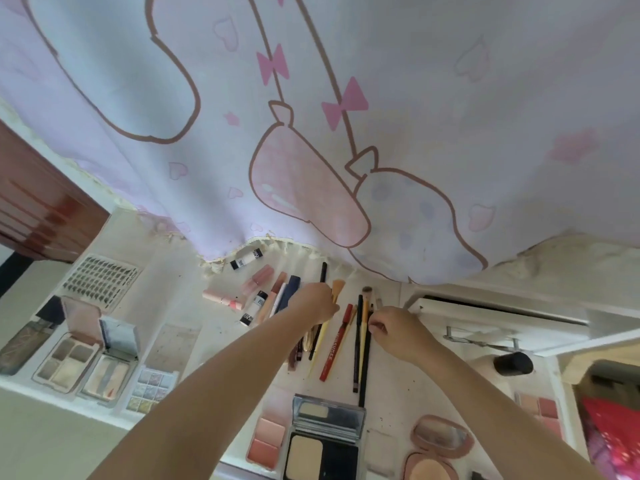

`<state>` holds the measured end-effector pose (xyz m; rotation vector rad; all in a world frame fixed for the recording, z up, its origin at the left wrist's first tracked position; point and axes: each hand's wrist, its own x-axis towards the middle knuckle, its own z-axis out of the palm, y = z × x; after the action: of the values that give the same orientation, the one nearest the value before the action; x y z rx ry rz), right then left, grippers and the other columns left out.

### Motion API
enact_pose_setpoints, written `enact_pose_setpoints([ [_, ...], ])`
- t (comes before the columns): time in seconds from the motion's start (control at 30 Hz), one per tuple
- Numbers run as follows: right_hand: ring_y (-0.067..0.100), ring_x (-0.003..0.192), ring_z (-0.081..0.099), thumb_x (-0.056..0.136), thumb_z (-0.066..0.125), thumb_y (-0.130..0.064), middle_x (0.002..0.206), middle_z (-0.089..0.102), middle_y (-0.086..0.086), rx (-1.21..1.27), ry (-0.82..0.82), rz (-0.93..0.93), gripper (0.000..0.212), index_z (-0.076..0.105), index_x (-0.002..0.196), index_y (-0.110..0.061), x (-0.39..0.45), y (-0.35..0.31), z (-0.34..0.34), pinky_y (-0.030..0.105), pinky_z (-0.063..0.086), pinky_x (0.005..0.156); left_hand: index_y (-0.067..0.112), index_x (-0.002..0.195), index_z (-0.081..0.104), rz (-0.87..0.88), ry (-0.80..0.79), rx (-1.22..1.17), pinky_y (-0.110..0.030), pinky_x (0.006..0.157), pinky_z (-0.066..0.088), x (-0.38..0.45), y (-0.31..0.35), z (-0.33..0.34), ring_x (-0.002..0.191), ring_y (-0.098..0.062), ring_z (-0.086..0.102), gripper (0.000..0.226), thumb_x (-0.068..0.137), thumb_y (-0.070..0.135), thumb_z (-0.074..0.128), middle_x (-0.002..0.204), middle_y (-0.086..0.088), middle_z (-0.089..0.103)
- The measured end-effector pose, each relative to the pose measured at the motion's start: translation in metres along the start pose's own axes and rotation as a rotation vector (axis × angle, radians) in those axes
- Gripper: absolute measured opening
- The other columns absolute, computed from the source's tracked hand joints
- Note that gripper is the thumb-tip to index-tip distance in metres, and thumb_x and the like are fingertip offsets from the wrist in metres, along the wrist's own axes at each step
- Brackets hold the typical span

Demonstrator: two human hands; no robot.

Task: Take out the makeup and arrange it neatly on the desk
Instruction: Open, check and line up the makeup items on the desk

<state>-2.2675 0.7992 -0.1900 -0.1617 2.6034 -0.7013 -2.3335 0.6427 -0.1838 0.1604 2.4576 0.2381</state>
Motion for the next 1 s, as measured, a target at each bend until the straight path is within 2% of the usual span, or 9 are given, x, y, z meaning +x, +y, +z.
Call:
enact_pose_setpoints([
  [0.1,0.02,0.087,0.056,0.092,0.042,-0.018,0.1,0.058,0.007,-0.016,0.0,0.021,0.023,0.062,0.096,-0.008,0.004,0.001,0.006,0.024,0.038,0.069,0.003,0.097,0.058,-0.014,0.004,0.007,-0.026,0.058,0.044,0.01,0.007,0.015,0.077,-0.022,0.058,0.029,0.092,0.03,0.048,0.078,-0.006,0.056],
  [0.27,0.014,0.078,0.049,0.092,0.043,-0.019,0.1,0.057,0.006,0.004,0.021,0.028,0.023,0.062,0.099,-0.009,0.011,0.003,0.008,0.022,0.036,0.065,0.013,0.06,0.042,-0.031,0.098,-0.043,-0.022,0.043,0.033,0.006,0.006,0.025,0.053,-0.013,0.047,0.041,0.093,0.037,0.041,0.059,0.002,0.045],
  [0.37,0.018,0.082,0.053,0.092,0.043,-0.017,0.098,0.059,0.008,0.003,0.042,0.011,0.022,0.062,0.097,-0.008,0.021,-0.004,0.009,0.022,0.037,0.061,0.01,0.086,0.057,0.015,0.237,-0.042,-0.025,0.06,0.045,-0.005,-0.014,0.023,0.08,-0.018,0.06,0.024,0.093,0.029,0.044,0.084,-0.003,0.06],
  [0.43,0.022,0.085,0.055,0.092,0.044,-0.015,0.094,0.058,0.009,-0.008,0.06,-0.027,0.019,0.062,0.094,-0.009,0.032,-0.013,0.008,0.025,0.04,0.066,0.011,0.095,0.059,0.008,0.319,-0.03,-0.024,0.063,0.044,-0.013,-0.031,0.024,0.083,-0.017,0.059,0.019,0.091,0.026,0.048,0.094,-0.003,0.062],
  [0.5,0.023,0.088,0.054,0.092,0.043,-0.012,0.093,0.056,0.009,-0.016,0.086,-0.078,0.019,0.062,0.092,-0.011,0.046,-0.023,0.008,0.027,0.041,0.07,0.013,0.093,0.058,-0.011,0.314,-0.027,-0.023,0.064,0.044,-0.021,-0.041,0.031,0.079,-0.015,0.056,0.02,0.089,0.031,0.052,0.094,-0.002,0.062],
  [0.63,0.026,0.101,0.052,0.091,0.039,-0.007,0.11,0.056,0.012,-0.109,0.089,-0.175,0.029,0.061,0.111,-0.004,0.08,-0.039,0.007,0.032,0.043,0.084,0.014,0.093,0.057,-0.036,0.232,-0.038,-0.024,0.067,0.047,-0.028,-0.039,0.048,0.085,-0.017,0.06,0.023,0.086,0.036,0.056,0.095,-0.001,0.06],
  [0.77,0.027,0.097,0.053,0.089,0.044,-0.007,0.109,0.053,0.013,-0.296,0.026,-0.213,0.023,0.06,0.105,-0.003,0.101,-0.048,0.011,0.032,0.046,0.079,0.012,0.095,0.055,-0.11,0.27,-0.077,-0.025,0.059,0.04,-0.025,-0.041,0.05,0.077,-0.016,0.055,0.014,0.089,0.023,0.047,0.094,-0.003,0.06],
  [0.87,0.028,0.101,0.051,0.091,0.044,-0.014,0.112,0.052,0.014,-0.365,-0.012,-0.209,0.028,0.056,0.116,-0.008,0.104,-0.048,0.016,0.034,0.045,0.079,0.011,0.098,0.053,-0.14,0.269,-0.069,-0.028,0.063,0.043,-0.023,-0.049,0.05,0.085,-0.021,0.059,0.014,0.089,0.019,0.045,0.096,-0.004,0.059],
  [1.0,0.028,0.104,0.048,0.087,0.041,-0.003,0.11,0.053,0.014,-0.415,-0.08,-0.24,0.035,0.056,0.119,-0.008,0.104,-0.04,0.015,0.033,0.044,0.082,0.01,0.101,0.051,-0.142,0.279,-0.065,-0.03,0.068,0.047,-0.024,-0.058,0.05,0.09,-0.024,0.059,0.017,0.09,0.02,0.044,0.099,-0.005,0.058],
])
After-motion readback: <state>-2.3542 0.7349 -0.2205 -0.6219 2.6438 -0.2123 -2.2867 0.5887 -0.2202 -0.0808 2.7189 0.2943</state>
